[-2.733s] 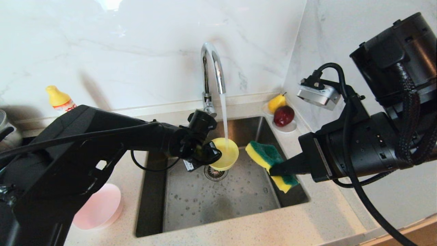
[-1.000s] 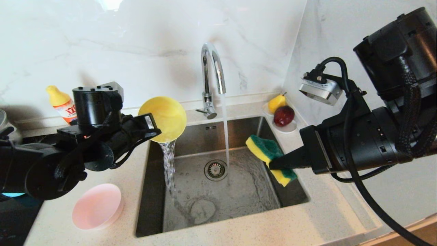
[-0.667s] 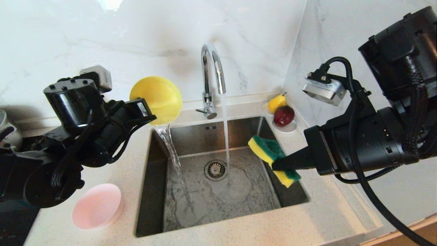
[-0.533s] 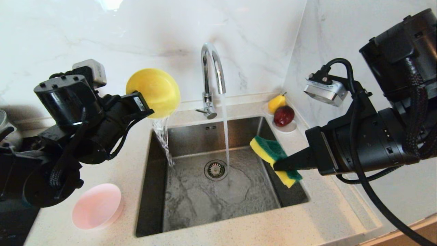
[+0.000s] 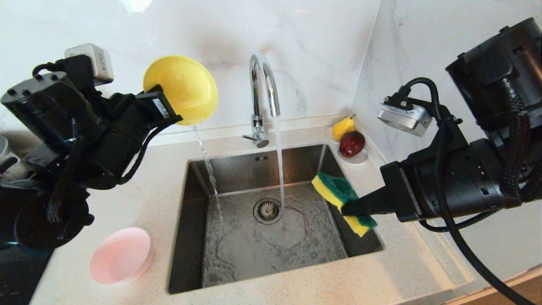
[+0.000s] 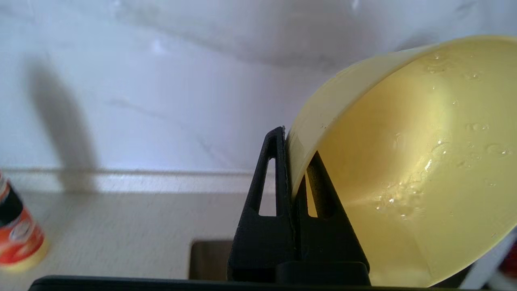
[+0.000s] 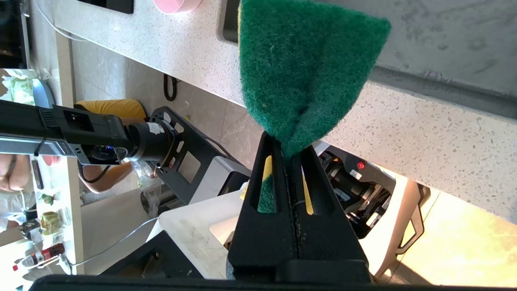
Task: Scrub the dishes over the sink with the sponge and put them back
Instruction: Rinse the bowl
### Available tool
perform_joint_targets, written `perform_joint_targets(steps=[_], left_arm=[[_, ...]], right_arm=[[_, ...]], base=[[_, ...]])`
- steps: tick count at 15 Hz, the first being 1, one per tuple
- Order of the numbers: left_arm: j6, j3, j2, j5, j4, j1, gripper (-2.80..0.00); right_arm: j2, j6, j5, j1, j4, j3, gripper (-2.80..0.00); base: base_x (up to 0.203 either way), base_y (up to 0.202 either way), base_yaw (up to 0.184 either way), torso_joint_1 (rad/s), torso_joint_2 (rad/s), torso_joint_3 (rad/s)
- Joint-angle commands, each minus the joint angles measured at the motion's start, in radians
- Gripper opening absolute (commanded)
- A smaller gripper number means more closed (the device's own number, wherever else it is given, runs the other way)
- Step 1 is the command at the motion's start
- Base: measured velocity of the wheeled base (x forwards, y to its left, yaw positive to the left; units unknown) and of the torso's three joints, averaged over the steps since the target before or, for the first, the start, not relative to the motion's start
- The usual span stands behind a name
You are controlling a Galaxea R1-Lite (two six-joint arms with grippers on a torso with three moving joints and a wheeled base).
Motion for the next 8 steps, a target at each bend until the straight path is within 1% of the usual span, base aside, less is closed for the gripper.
perform_joint_targets(steps=[1,4,8], left_arm=[[-0.001,-0.017,-0.036,-0.008,-0.004,0.000,-2.80],[0.006,-0.012,-0.071,-0.039,-0.004,0.000,-2.80],[0.005,-0.021,-0.078,-0.041,-0.002,0.003,-2.80]], right_arm=[[0.000,0.003,0.002,-0.001,0.004,0.004,-2.80],[0.002,0.003,0.009,-0.001,0.000,0.020,-2.80],[0.016,0.004,0.009,-0.001,-0.002,0.021,-2.80]], base=[[0.000,0.000,0.000,0.000,0.00,0.000],[0.000,0.000,0.000,0.000,0.00,0.000],[0.000,0.000,0.000,0.000,0.00,0.000]])
